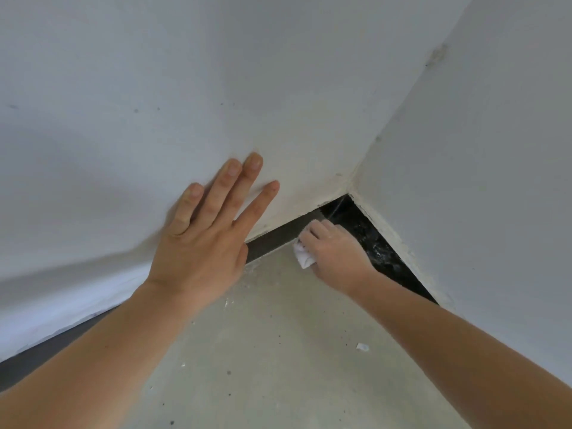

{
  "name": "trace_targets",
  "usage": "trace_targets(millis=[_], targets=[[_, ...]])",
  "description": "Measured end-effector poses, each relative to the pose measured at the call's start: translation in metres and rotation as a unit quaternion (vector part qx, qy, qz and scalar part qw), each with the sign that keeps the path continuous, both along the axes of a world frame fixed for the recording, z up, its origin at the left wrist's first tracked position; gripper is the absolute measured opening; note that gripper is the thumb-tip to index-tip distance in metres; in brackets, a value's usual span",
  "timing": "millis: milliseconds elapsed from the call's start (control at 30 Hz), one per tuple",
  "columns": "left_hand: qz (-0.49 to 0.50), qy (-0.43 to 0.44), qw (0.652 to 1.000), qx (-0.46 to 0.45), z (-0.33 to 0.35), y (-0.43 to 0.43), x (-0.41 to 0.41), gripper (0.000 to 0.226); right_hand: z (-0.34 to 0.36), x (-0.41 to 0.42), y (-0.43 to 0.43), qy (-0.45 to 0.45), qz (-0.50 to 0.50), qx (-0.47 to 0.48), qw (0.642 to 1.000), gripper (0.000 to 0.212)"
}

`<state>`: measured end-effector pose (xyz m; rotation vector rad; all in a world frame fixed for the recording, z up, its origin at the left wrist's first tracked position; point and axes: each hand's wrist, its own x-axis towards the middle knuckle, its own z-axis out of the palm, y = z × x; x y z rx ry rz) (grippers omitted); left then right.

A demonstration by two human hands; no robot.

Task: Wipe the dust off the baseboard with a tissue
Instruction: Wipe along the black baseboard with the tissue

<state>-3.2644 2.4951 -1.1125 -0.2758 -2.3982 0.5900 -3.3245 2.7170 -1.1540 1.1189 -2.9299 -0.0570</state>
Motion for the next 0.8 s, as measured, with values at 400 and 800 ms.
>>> trace_targets(millis=[400,800], targets=[[-0.008,0.006,1.000,0.007,-0.004,0.000,-0.001,0.076,-0.006,-0.052,0.042,0.129,0.107,0.329,0.929,0.026],[-0.016,0.001,1.000,-0.016,-0.005,-0.004,0.001,0.074,0.006,-0.035,0.001,-0.004,0.111,0.416,0.903,0.026]])
